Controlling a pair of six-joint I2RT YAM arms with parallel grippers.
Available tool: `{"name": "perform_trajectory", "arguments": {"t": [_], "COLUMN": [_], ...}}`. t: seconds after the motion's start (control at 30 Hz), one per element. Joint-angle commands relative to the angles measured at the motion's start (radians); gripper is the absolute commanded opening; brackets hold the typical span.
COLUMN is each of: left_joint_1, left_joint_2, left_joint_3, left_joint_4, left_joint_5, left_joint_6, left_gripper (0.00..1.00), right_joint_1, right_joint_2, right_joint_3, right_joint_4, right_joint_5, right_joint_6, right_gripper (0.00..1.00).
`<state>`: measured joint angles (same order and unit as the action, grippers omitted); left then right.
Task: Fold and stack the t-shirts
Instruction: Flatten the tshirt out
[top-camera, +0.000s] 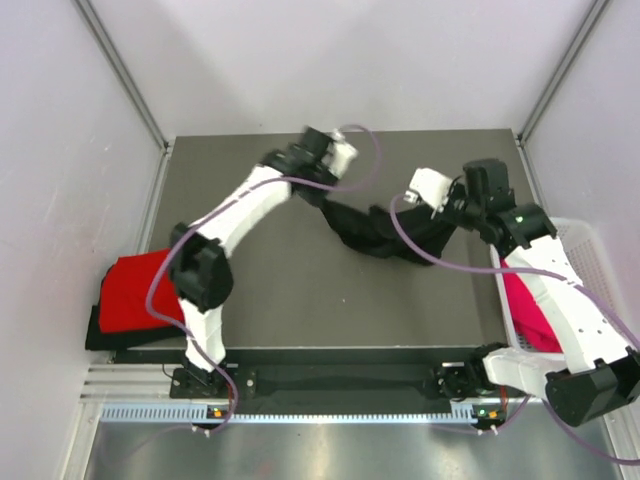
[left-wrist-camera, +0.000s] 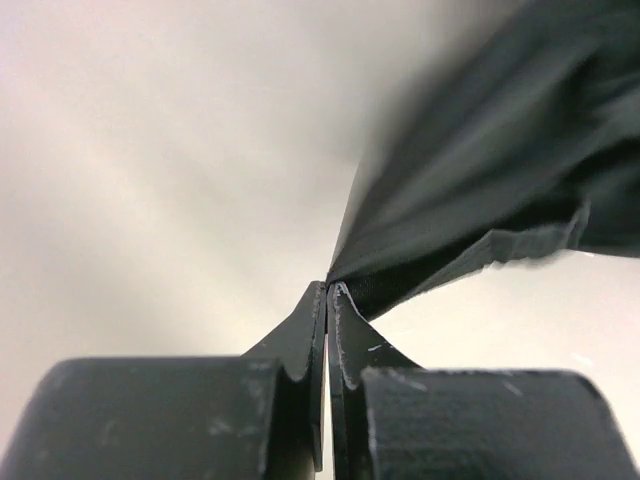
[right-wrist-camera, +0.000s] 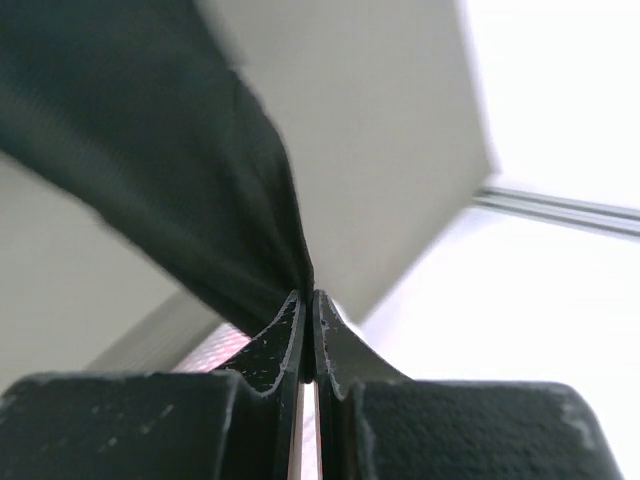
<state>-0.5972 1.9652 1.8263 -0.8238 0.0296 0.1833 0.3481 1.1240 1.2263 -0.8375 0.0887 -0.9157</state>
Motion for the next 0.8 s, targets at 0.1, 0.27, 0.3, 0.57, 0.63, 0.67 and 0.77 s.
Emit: {"name": "perform_trajectory", "arguments": {"t": [0.1, 0.27, 0.3, 0.57, 0.63, 0.67, 0.77], "left_joint_1": [0.145, 0.168, 0.169, 0.175, 0.175, 0.175, 0.172], "left_joint_2": [-0.311, -0.501, -0.529, -0.764, -0.752, -0.729, -0.568], "left_joint_3": [0.021, -0.139, -0.215, -0.525, -0.513, -0.497, -0.397], "left_joint_4": [-0.029, -0.023, -0.017, -0.028, -0.005, -0.005, -0.026], "left_joint_5": [-0.056, -0.095, -0.1, -0.062, -0.057, -0.039, 0.099], "left_joint_6": [0.039, 0.059, 0.067, 0.077, 0.105, 0.114, 0.133], "left_gripper": [0.0, 0.0, 0.0, 0.6, 0.64, 0.64, 0.62], "right_joint_1": [-0.06, -0.061, -0.061, -0.061, -0.061, -0.06, -0.061], "right_joint_2": [0.08, 0.037, 0.031, -0.001, 0.006, 0.01, 0.026], "right_joint_3": [0.228, 0.156, 0.125, -0.163, -0.194, -0.203, -0.22], "right_joint_4": [0.155, 0.146, 0.147, 0.106, 0.087, 0.087, 0.081], "right_joint_5": [0.048, 0.023, 0.026, -0.073, -0.086, -0.086, -0.114], "right_joint_6": [0.037, 0.072, 0.078, 0.092, 0.104, 0.11, 0.129], "right_gripper": [0.0, 0.0, 0.0, 0.0, 0.0, 0.0, 0.0]}}
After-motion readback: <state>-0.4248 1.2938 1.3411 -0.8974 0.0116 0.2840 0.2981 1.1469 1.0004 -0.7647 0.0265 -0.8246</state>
